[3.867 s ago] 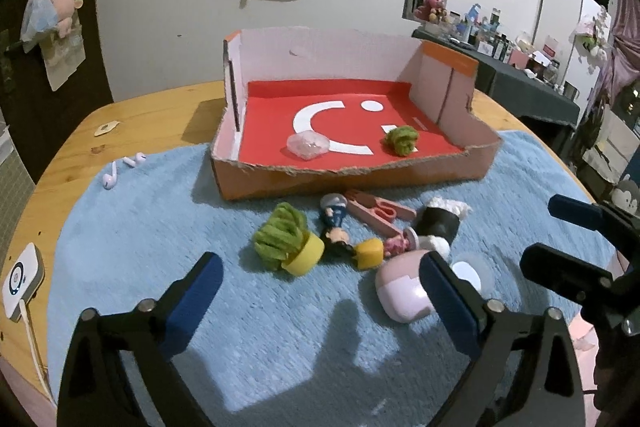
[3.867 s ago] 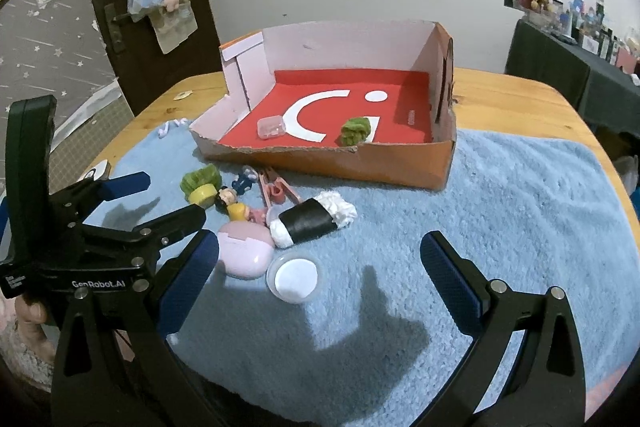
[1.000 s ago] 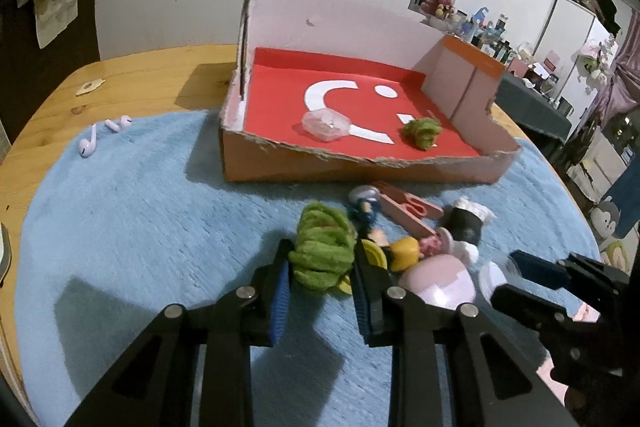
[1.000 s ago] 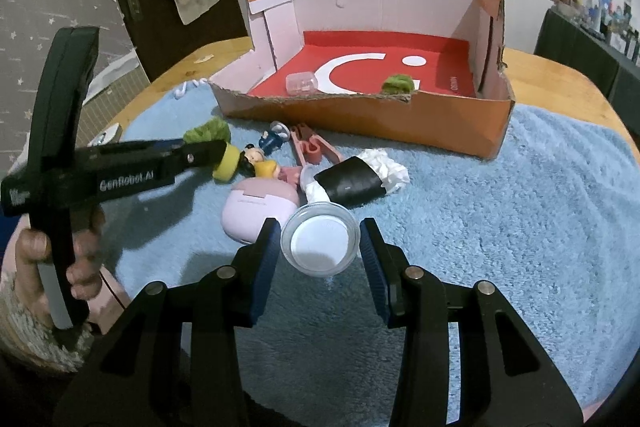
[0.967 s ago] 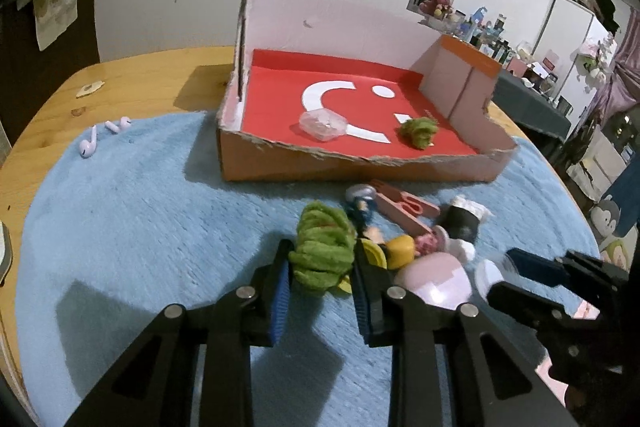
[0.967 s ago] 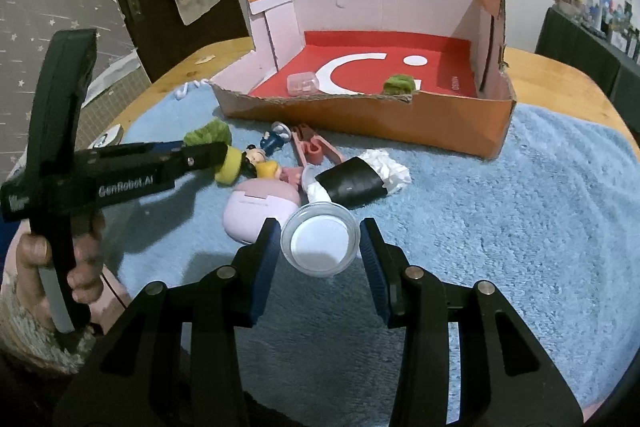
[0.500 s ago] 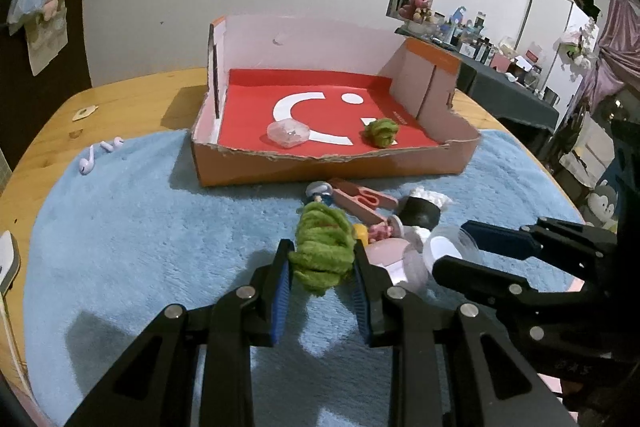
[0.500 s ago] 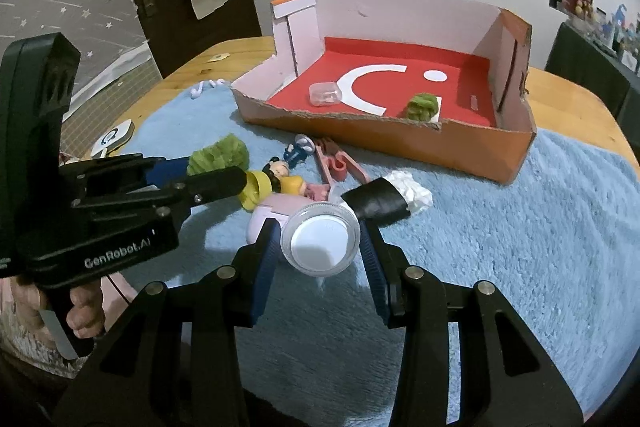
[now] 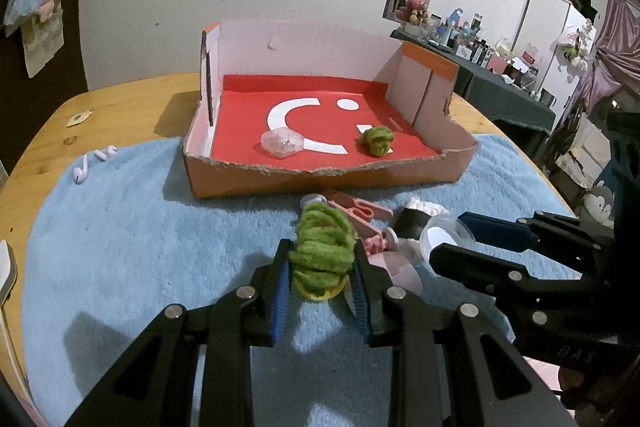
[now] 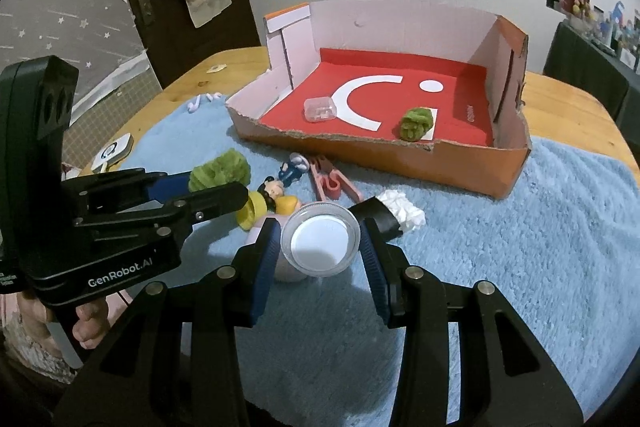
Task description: Organize objects
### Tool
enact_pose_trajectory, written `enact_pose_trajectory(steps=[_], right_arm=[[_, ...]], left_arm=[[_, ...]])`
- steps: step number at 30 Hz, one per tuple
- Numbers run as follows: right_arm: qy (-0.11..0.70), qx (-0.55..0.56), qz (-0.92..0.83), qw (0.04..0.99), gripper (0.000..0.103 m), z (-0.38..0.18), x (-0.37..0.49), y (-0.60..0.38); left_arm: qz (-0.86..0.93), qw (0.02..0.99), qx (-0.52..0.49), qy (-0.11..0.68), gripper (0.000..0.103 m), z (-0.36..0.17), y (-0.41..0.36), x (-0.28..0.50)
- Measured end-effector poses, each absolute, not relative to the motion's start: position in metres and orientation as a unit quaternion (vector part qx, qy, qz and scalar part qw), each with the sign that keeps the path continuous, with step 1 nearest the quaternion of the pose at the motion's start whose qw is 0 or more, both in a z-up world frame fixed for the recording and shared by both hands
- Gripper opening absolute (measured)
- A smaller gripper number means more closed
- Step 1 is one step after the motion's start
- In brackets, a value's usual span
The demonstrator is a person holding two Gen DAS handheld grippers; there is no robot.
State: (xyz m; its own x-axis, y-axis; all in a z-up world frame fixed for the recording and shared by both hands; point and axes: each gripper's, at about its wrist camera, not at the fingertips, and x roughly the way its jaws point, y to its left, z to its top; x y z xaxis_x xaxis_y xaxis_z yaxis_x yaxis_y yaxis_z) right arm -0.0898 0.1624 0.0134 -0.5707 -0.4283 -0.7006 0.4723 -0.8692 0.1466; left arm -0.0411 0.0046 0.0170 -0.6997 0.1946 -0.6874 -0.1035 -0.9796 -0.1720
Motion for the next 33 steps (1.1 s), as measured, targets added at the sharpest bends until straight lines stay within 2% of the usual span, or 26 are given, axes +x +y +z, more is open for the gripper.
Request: enact_pose_trajectory(steps=[33], right_arm=[[0.008, 0.372, -0.892, 0.255, 0.039, 0.036, -0.123, 0.172]], left_arm=[[0.926, 0.088, -0.364, -0.053, 0.029, 0.043, 0.009, -0.082]])
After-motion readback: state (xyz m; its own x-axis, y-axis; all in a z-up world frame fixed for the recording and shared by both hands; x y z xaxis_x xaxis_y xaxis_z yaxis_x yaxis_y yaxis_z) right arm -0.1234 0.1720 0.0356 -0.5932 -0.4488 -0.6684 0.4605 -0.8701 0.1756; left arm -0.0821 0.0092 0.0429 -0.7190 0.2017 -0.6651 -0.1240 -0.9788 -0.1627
